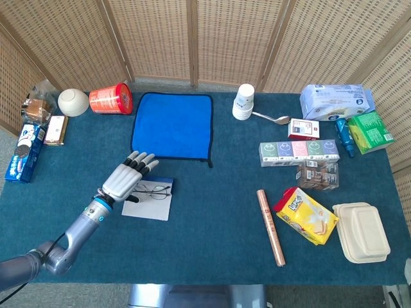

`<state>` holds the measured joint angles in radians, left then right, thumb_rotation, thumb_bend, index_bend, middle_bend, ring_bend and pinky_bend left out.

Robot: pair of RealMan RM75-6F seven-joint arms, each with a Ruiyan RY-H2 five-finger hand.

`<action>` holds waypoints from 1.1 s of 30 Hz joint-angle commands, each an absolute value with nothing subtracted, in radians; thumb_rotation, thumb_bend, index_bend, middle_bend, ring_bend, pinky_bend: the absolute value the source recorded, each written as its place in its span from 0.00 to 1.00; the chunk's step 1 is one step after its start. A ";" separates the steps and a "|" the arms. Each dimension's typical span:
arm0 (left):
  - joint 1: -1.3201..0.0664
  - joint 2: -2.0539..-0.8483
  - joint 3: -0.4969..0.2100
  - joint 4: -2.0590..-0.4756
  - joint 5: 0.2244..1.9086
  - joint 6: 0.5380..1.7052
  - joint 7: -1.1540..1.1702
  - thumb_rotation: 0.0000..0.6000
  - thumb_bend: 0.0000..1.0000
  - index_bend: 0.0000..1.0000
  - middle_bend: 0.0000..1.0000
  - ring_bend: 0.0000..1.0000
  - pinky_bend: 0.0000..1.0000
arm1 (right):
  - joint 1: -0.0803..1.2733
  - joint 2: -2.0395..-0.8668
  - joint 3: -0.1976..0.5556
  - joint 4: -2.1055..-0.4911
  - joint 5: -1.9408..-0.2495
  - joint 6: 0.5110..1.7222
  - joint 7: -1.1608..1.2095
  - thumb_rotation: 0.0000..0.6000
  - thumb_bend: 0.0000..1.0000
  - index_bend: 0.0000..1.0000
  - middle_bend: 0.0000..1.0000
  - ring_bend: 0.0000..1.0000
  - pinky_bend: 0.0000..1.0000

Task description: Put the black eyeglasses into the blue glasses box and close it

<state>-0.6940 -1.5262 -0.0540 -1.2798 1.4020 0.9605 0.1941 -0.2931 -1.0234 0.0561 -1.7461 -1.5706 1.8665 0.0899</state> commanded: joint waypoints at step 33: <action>-0.790 -1.646 -0.139 -1.129 1.225 0.834 0.363 0.68 0.21 0.00 0.00 0.00 0.00 | -0.314 -1.014 0.051 -1.748 -1.575 1.894 0.140 0.69 0.42 0.17 0.29 0.22 0.24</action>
